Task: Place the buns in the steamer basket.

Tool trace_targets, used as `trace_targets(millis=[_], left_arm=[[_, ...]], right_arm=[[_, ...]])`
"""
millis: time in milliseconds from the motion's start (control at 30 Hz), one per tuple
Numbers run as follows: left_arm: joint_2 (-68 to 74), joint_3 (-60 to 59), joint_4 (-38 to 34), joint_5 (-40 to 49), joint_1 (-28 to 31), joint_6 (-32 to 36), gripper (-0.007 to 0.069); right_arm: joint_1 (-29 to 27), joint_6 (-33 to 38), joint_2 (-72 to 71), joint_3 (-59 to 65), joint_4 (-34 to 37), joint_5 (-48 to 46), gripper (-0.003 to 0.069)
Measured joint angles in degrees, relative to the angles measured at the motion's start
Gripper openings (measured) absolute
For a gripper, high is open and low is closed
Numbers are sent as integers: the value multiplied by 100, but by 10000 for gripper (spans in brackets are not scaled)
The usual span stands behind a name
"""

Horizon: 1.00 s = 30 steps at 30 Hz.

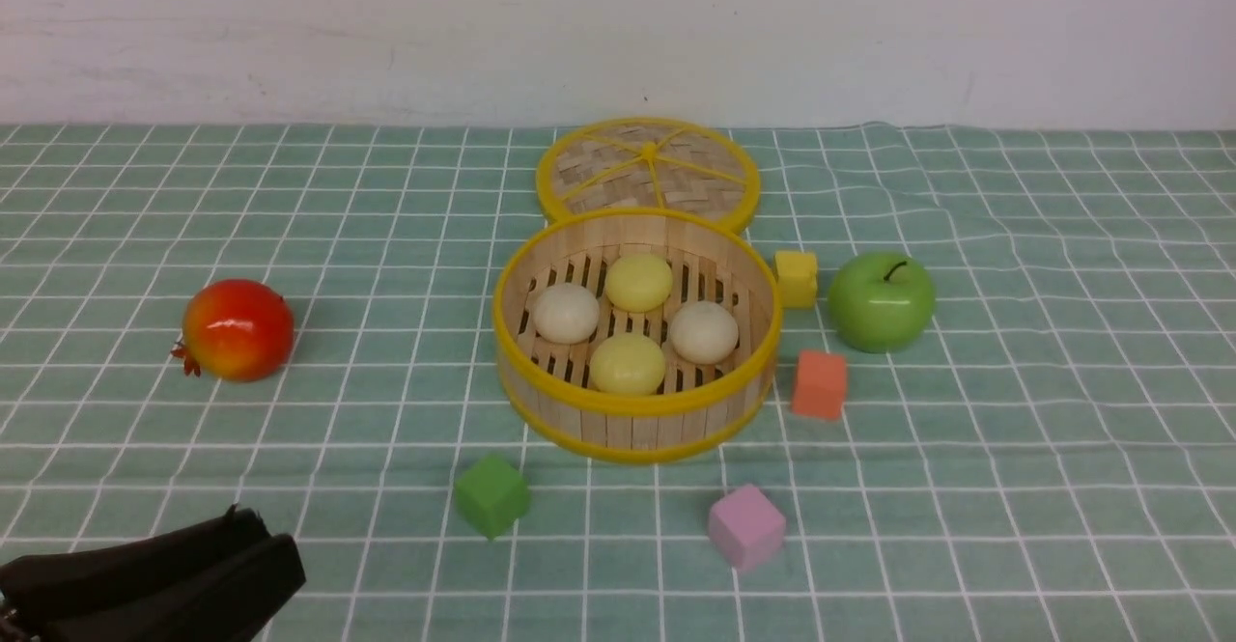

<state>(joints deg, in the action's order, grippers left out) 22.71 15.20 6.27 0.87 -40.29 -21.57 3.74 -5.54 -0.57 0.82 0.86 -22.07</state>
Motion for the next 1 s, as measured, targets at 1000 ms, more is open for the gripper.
trace_targets(millis=[1000], left_arm=[[-2312,-1642,-954,1612,3196,456,-14]], right_arm=[[-5,-7,0,0,12,0,14]])
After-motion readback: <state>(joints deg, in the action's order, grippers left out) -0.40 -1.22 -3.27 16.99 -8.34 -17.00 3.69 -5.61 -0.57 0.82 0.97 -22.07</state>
